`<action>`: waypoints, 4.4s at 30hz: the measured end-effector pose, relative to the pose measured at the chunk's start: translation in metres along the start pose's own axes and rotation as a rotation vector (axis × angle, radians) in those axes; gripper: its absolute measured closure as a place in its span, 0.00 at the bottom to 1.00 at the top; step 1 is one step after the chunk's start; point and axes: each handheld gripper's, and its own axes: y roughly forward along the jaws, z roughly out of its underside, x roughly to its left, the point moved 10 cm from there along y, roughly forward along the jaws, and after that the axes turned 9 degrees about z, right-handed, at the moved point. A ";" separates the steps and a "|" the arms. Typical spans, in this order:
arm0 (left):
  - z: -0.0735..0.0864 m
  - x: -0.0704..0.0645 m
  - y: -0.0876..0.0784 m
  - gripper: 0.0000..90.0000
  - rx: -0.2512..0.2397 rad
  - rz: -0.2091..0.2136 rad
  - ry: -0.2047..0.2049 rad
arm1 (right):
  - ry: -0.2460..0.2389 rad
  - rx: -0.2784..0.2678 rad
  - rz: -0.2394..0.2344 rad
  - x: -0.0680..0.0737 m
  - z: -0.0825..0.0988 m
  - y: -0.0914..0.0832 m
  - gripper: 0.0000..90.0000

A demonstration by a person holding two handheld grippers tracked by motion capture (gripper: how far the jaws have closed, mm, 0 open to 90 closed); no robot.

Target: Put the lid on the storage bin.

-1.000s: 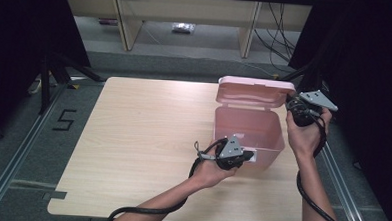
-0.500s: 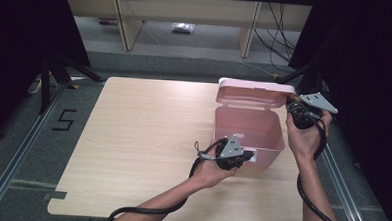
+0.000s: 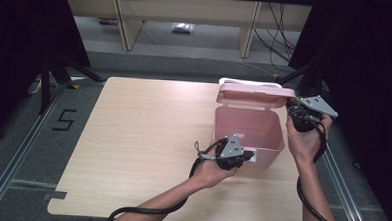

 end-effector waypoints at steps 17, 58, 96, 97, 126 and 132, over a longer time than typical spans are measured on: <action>-0.007 0.001 -0.007 1.00 -0.020 -0.013 0.007 | -0.004 0.005 0.004 0.001 0.005 -0.004 0.99; -0.059 0.071 -0.093 1.00 -0.199 -0.203 -0.069 | -0.035 0.023 0.007 0.003 0.028 -0.022 0.98; -0.032 0.061 -0.090 1.00 -0.112 -0.171 -0.070 | 0.002 0.116 -0.065 0.001 0.079 -0.079 1.00; -0.031 0.060 -0.090 1.00 -0.110 -0.166 -0.073 | 0.023 0.121 -0.067 0.003 0.080 -0.081 1.00; 0.009 0.032 -0.103 1.00 -0.016 -0.089 -0.100 | 0.084 0.124 -0.077 0.006 0.098 -0.107 1.00; 0.010 0.034 -0.123 0.99 -0.031 -0.121 -0.075 | 0.089 0.134 -0.082 0.008 0.104 -0.106 1.00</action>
